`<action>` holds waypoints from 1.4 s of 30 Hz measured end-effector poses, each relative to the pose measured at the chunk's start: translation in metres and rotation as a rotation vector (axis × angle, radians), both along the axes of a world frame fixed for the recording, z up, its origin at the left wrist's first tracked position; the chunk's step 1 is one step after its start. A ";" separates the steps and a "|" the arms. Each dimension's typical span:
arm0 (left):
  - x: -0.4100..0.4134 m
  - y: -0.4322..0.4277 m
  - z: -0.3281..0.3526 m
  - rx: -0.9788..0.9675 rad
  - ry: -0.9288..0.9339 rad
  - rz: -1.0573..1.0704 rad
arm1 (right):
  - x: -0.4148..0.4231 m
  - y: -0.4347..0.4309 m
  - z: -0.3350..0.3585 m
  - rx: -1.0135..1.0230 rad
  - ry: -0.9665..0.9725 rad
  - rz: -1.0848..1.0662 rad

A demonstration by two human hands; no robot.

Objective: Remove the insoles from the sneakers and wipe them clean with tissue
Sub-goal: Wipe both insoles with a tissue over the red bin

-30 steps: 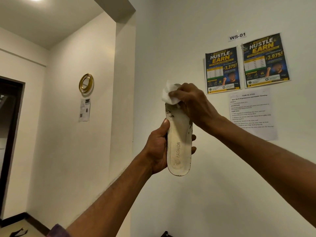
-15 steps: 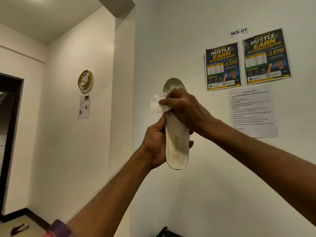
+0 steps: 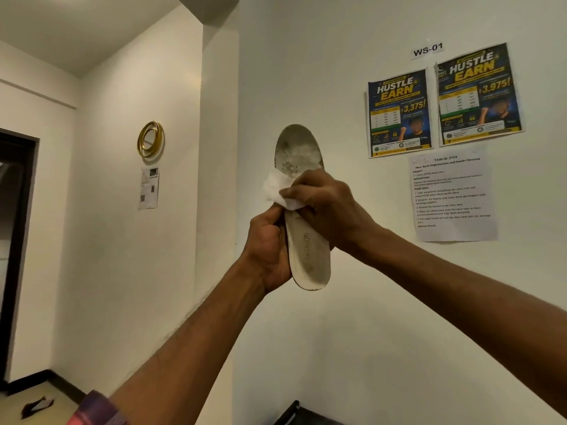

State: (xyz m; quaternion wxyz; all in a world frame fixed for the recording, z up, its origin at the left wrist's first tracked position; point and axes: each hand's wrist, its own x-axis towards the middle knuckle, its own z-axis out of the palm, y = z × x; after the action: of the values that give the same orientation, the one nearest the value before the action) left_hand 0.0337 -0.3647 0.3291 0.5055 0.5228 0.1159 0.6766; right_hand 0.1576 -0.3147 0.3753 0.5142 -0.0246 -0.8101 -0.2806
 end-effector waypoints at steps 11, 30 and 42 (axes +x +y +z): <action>-0.008 -0.002 0.008 0.006 -0.003 0.127 | 0.002 0.003 -0.038 -0.016 0.068 0.105; -0.020 -0.004 0.015 -0.010 -0.014 0.190 | 0.016 -0.005 -0.075 -0.110 -0.050 0.100; -0.025 -0.006 0.014 -0.007 0.010 0.201 | 0.023 0.001 -0.069 0.257 -0.332 -0.089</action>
State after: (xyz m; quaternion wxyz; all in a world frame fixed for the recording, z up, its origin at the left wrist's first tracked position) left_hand 0.0089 -0.3705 0.3435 0.4363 0.5101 0.1728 0.7208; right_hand 0.1802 -0.3136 0.3061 0.3599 0.0519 -0.8393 -0.4041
